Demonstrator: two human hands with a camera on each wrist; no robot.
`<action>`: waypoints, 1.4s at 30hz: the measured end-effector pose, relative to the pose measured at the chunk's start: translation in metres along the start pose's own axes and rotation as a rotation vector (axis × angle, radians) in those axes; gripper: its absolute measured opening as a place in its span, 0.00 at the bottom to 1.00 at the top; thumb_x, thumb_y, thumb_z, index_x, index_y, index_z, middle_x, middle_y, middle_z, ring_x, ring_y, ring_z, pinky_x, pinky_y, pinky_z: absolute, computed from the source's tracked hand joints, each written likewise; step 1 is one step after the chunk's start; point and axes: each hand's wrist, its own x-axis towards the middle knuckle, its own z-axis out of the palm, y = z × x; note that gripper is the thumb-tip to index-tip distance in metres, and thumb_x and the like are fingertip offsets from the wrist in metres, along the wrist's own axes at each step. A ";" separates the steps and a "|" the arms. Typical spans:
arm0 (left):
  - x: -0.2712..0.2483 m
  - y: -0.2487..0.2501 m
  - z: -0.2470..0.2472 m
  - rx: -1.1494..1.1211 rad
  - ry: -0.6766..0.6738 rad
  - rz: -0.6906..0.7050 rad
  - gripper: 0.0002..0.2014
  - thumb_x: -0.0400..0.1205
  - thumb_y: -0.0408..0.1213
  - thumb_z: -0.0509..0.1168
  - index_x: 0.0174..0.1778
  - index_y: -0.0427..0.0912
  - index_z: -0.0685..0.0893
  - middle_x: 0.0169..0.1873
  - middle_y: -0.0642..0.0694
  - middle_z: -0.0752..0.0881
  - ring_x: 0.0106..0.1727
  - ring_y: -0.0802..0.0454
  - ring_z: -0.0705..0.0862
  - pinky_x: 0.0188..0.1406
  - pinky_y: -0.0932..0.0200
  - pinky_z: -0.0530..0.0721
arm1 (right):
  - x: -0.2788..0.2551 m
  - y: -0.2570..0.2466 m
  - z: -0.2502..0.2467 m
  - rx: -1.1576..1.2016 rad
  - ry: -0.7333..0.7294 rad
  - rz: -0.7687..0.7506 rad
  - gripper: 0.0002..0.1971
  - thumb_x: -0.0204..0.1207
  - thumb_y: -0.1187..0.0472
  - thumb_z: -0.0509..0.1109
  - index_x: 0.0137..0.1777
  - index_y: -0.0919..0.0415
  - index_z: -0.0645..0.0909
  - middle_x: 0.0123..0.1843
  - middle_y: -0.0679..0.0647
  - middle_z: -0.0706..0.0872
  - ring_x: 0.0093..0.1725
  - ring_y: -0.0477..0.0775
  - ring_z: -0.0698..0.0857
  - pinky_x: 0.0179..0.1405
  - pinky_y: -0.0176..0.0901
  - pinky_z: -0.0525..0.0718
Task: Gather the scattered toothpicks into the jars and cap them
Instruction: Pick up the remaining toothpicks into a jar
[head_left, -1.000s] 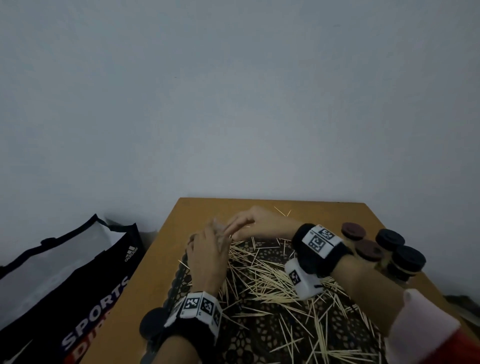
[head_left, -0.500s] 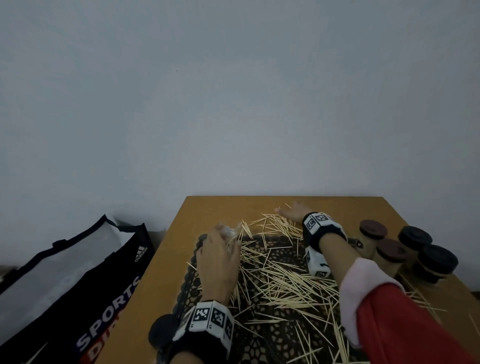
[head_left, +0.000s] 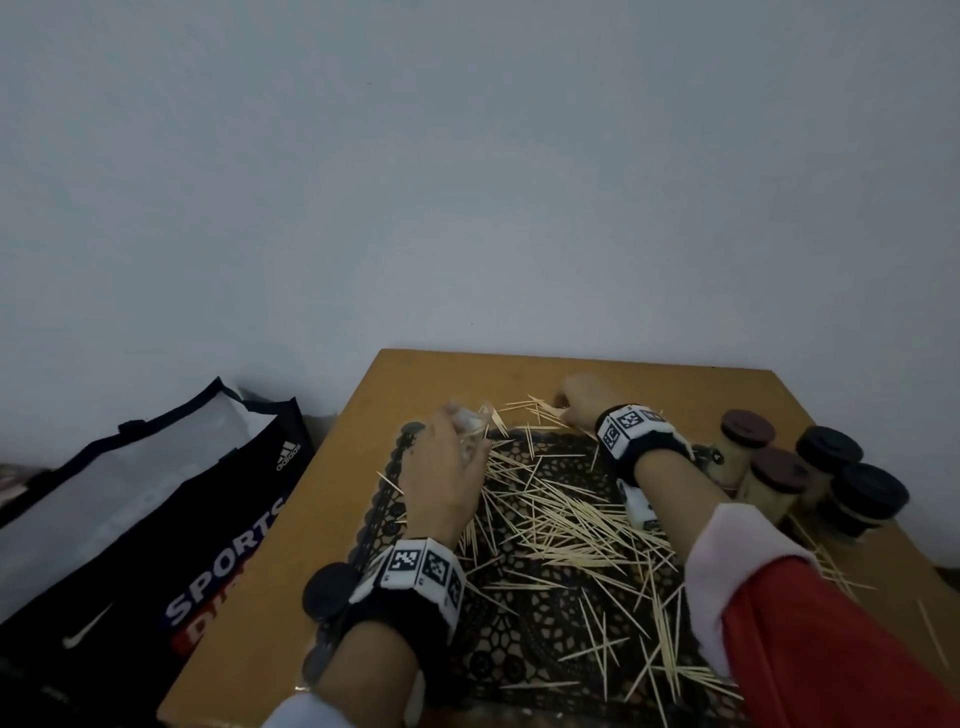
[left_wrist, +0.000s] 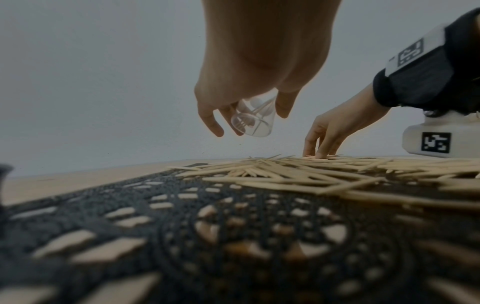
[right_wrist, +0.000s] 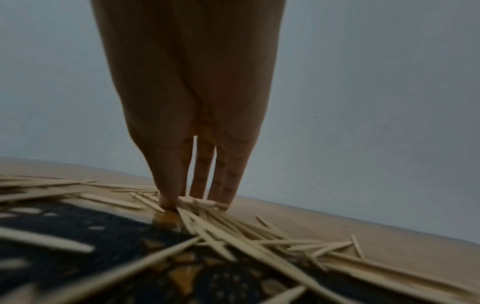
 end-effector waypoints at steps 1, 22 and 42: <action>0.000 0.000 0.000 0.006 -0.007 0.008 0.25 0.82 0.49 0.68 0.71 0.42 0.72 0.57 0.47 0.85 0.55 0.49 0.84 0.56 0.44 0.84 | -0.005 0.000 0.000 0.000 -0.001 -0.027 0.13 0.77 0.68 0.70 0.60 0.62 0.86 0.59 0.58 0.88 0.57 0.58 0.86 0.55 0.46 0.84; 0.001 -0.002 0.002 0.069 -0.066 0.077 0.23 0.83 0.50 0.66 0.69 0.42 0.71 0.53 0.48 0.85 0.50 0.51 0.84 0.43 0.55 0.83 | -0.087 -0.020 -0.019 0.030 -0.301 -0.281 0.21 0.70 0.77 0.72 0.61 0.57 0.85 0.38 0.39 0.78 0.35 0.33 0.72 0.32 0.26 0.68; 0.003 -0.003 0.004 0.071 -0.093 0.099 0.19 0.82 0.52 0.65 0.62 0.43 0.76 0.61 0.48 0.83 0.54 0.51 0.84 0.47 0.50 0.86 | -0.124 -0.008 0.007 0.039 -0.254 -0.211 0.48 0.64 0.44 0.82 0.82 0.57 0.64 0.77 0.53 0.67 0.78 0.58 0.65 0.76 0.51 0.66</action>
